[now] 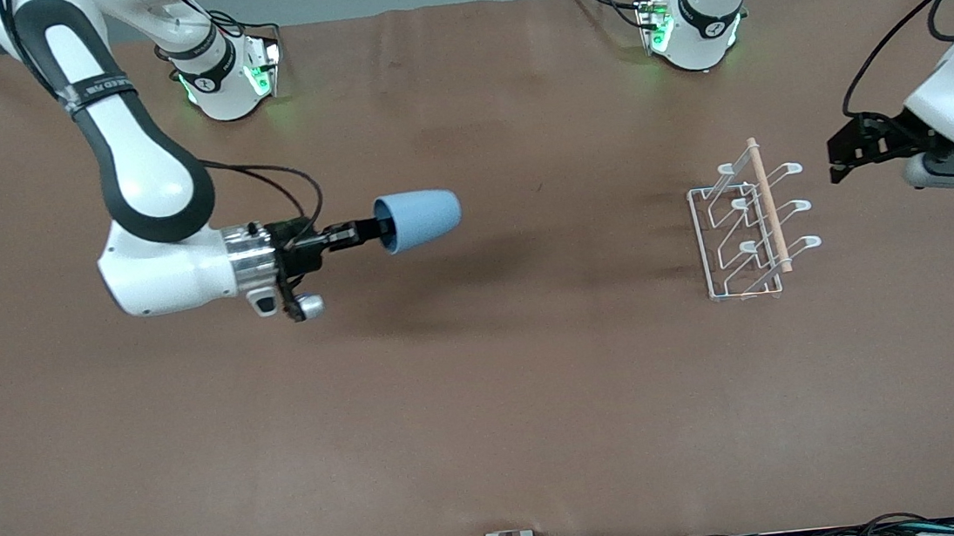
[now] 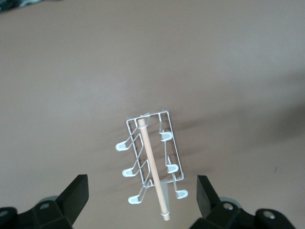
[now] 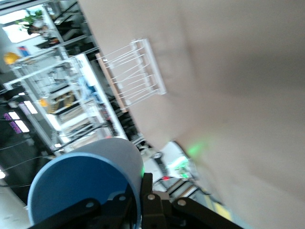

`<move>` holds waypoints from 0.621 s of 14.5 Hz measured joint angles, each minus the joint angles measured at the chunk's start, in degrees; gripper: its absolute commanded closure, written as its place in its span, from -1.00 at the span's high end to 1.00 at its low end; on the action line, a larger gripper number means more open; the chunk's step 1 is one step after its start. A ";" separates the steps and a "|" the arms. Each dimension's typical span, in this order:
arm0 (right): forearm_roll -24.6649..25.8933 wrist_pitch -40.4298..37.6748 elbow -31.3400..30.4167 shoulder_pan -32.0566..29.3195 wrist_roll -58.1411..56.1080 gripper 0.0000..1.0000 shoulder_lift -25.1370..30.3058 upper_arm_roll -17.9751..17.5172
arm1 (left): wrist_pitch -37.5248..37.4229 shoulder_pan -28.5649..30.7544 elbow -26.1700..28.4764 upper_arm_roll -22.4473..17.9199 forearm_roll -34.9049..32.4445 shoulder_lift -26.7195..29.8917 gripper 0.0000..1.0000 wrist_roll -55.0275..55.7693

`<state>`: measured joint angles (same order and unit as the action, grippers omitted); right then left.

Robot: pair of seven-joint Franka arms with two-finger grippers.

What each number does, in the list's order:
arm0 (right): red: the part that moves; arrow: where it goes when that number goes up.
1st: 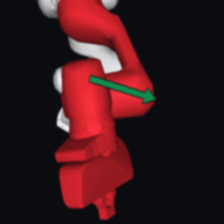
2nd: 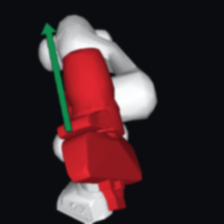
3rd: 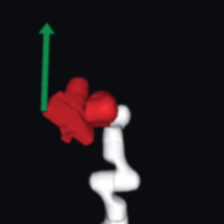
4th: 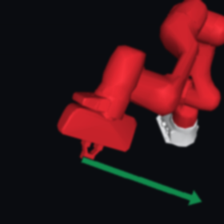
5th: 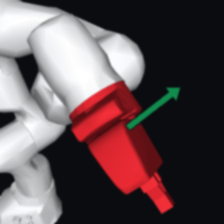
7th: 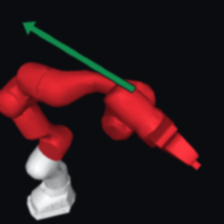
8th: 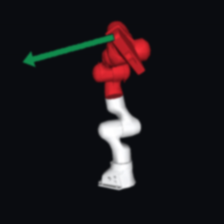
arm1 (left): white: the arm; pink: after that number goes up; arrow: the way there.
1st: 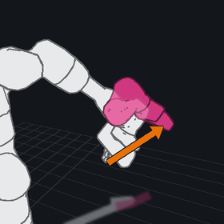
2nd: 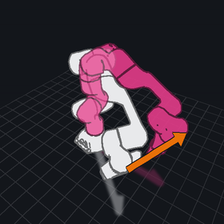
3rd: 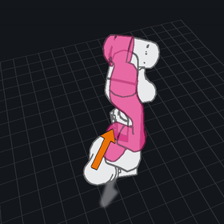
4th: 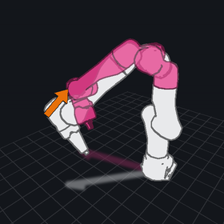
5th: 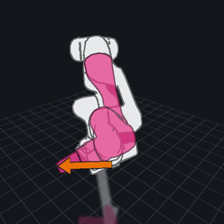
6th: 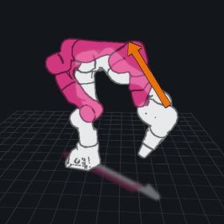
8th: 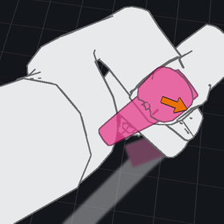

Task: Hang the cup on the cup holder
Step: 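Carry the cup toward the left gripper while the left gripper approaches it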

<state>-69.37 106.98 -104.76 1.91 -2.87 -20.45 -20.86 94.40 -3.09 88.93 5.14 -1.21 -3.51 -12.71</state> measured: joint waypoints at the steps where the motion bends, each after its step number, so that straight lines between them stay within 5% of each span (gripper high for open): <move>1: -2.35 1.40 -0.54 0.14 0.03 -0.99 -0.25 -1.80 | 0.00 -0.07 0.00 1.59 0.00 -0.13 1.00 -4.46; 5: -9.29 7.03 -1.10 0.90 0.04 -0.99 -2.98 -8.40 | -0.25 -0.35 0.02 9.41 0.08 -0.18 1.00 -11.82; 9: -12.07 7.81 -1.09 1.08 0.05 -0.99 -3.99 -10.65 | -1.21 -1.23 0.24 18.87 1.49 -0.83 1.00 -12.07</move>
<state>-81.44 114.79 -105.86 2.99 -2.82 -24.43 -31.51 93.19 -4.32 89.17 24.01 0.28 -4.33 -24.78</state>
